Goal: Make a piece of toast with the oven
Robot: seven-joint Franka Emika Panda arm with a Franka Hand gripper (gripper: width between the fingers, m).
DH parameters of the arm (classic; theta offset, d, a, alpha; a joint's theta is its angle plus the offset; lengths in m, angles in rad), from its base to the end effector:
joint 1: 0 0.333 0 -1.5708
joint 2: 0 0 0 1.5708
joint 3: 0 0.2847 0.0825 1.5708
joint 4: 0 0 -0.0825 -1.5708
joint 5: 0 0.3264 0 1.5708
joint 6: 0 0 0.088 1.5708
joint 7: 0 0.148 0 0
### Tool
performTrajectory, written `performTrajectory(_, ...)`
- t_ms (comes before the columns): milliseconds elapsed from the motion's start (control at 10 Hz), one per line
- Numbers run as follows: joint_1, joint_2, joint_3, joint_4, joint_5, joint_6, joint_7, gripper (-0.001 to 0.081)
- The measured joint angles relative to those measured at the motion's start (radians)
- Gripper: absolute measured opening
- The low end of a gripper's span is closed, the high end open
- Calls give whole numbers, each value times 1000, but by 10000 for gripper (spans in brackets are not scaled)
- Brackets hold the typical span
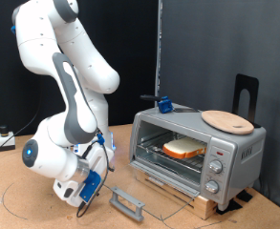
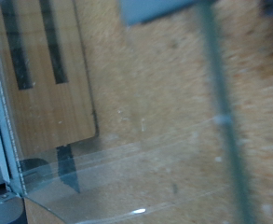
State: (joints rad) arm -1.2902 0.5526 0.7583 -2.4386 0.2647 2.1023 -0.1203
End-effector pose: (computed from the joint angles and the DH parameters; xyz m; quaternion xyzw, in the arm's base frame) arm 0.3272 -0.1026 0.1248 -0.8552 0.2507 0.2652 0.3680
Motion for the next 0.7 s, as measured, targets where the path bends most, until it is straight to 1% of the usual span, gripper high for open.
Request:
performTrajectory(100,-4,-1,13,-19,18,-4,-7,807)
performTrajectory(200,-17,-5,31,-32,46,-35,-19,807)
performTrajectory(400,-68,-35,74,-40,102,-136,-36,807)
performTrajectory(700,-145,-108,118,-33,143,-311,-58,807)
